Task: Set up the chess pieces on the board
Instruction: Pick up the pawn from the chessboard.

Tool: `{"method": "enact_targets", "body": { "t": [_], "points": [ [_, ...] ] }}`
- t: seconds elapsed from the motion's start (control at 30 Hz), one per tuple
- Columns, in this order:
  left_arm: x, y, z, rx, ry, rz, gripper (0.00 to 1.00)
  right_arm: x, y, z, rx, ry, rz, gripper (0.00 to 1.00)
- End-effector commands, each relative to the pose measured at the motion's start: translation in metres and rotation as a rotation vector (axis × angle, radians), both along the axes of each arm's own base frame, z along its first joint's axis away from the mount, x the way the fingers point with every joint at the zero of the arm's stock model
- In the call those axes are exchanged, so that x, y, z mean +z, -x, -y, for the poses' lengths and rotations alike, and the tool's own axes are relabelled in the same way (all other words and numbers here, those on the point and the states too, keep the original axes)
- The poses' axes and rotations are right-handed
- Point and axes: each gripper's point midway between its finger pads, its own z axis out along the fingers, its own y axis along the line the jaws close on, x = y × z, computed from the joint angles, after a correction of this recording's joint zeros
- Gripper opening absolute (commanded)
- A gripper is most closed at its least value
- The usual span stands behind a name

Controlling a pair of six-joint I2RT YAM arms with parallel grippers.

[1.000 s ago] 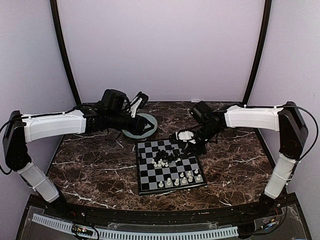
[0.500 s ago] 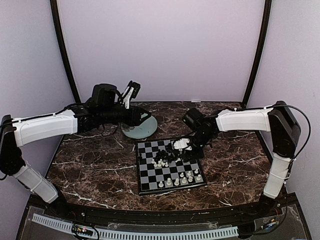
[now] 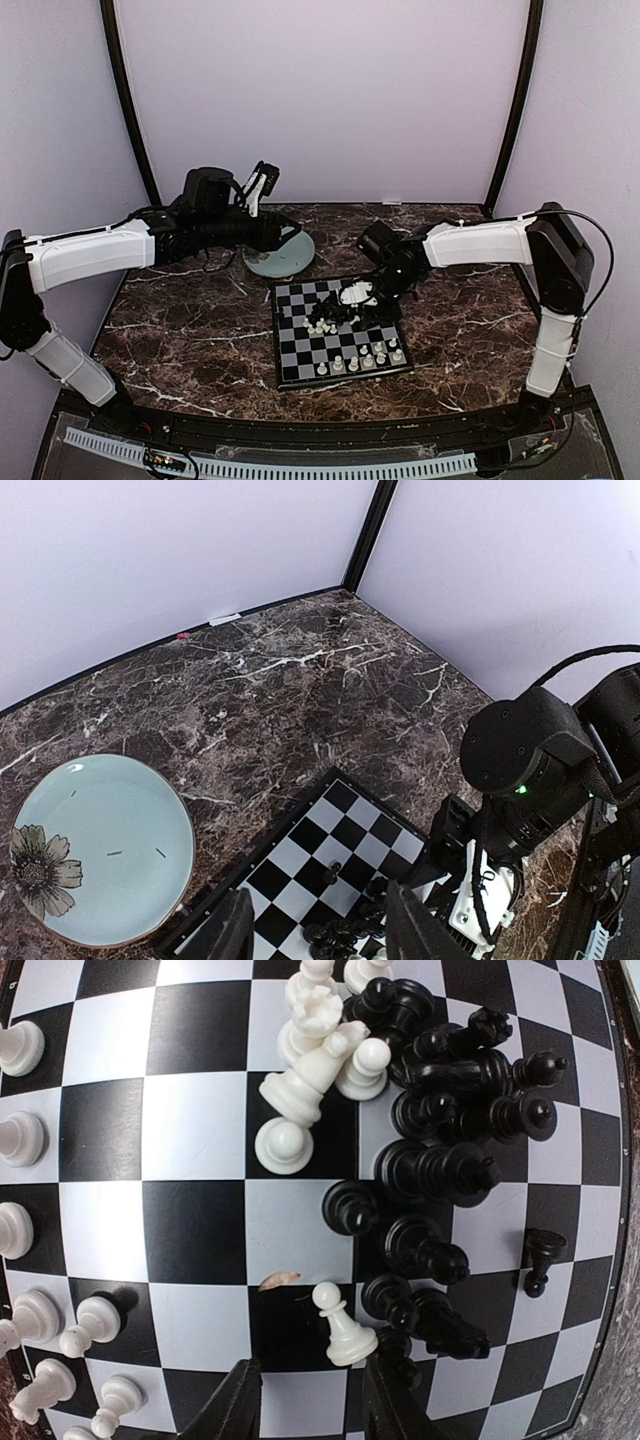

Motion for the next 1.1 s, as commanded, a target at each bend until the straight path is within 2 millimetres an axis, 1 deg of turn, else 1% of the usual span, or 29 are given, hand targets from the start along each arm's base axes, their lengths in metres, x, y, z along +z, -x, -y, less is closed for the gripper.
{"method": "enact_targets", "body": {
  "t": [0.0, 0.47, 0.77, 1.07],
  "points": [
    [0.020, -0.001, -0.001, 0.001, 0.022, 0.040, 0.46, 0.004, -0.009, -0.013, 0.003, -0.023, 0.038, 0.38],
    [0.019, 0.000, 0.001, -0.009, 0.021, 0.029, 0.47, 0.001, -0.013, -0.018, -0.001, -0.030, 0.052, 0.42],
    [0.018, 0.000, 0.002, -0.012, 0.019, 0.029, 0.47, -0.003, -0.001, -0.019, 0.038, -0.025, 0.032, 0.43],
    [0.017, 0.000, 0.002, -0.013, 0.017, 0.028, 0.47, -0.008, 0.001, -0.011, 0.033, 0.005, 0.040, 0.38]
  ]
}}
